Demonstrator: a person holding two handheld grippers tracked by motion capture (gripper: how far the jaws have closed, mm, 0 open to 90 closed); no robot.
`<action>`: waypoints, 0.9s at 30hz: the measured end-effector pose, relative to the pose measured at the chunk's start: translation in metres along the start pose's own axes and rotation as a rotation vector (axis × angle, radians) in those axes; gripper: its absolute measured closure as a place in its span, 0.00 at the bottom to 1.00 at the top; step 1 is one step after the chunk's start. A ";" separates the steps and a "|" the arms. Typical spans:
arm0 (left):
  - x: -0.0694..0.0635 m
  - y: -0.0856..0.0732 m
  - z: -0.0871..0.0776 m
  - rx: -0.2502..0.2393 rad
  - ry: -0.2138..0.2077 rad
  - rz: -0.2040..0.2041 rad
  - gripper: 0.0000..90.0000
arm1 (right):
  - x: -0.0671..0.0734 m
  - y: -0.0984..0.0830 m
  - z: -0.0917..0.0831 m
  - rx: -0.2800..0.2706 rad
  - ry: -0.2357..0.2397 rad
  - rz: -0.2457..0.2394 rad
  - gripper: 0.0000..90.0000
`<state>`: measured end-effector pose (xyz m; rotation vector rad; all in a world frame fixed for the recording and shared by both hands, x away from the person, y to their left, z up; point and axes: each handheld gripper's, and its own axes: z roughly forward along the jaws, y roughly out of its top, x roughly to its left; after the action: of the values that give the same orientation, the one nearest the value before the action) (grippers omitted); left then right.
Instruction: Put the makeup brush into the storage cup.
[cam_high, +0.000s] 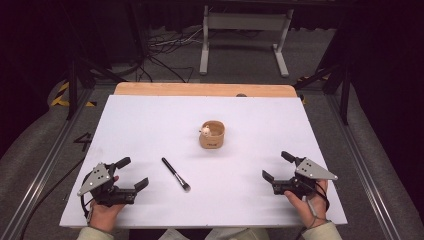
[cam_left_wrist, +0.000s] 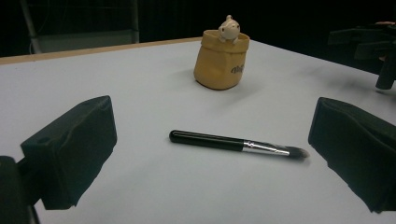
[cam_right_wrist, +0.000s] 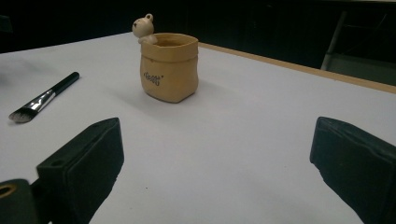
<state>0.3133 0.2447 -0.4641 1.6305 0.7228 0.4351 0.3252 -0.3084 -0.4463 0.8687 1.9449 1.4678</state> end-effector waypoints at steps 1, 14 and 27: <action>0.000 0.000 0.000 -0.004 0.001 0.002 0.01 | 0.000 0.000 0.000 -0.001 0.002 0.003 0.03; -0.005 0.006 0.006 0.061 -0.046 0.000 0.01 | -0.002 0.001 -0.003 -0.021 0.005 0.028 0.03; -0.009 0.028 0.026 0.152 -0.104 0.038 0.00 | -0.003 -0.001 -0.004 -0.022 0.031 0.064 0.03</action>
<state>0.3295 0.2173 -0.4404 1.7986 0.6609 0.3266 0.3243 -0.3131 -0.4466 0.9113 1.9361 1.5457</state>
